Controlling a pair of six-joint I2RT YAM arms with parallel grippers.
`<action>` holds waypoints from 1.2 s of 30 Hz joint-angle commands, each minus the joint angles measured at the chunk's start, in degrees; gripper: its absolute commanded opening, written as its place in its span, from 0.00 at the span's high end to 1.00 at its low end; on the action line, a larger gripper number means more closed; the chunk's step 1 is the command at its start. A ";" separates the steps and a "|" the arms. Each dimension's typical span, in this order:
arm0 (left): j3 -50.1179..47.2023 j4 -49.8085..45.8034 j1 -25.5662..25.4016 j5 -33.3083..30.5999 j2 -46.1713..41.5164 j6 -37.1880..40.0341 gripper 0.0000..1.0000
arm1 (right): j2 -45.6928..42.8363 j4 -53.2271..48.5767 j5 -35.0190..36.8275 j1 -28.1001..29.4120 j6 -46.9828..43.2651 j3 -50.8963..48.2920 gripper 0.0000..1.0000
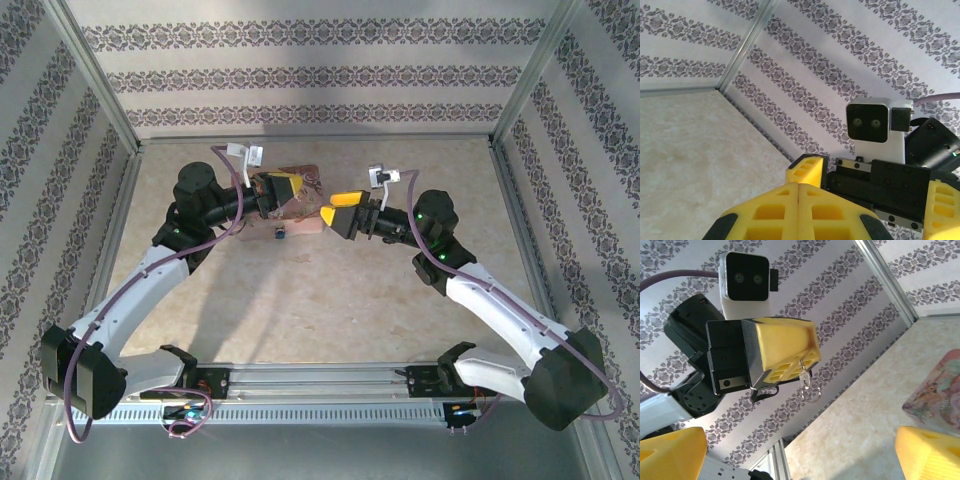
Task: Unlock a padlock with a key
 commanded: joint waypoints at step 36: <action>-0.96 4.42 0.16 2.89 0.03 -0.39 1.00 | 11.60 8.34 -3.04 5.08 4.53 8.59 0.55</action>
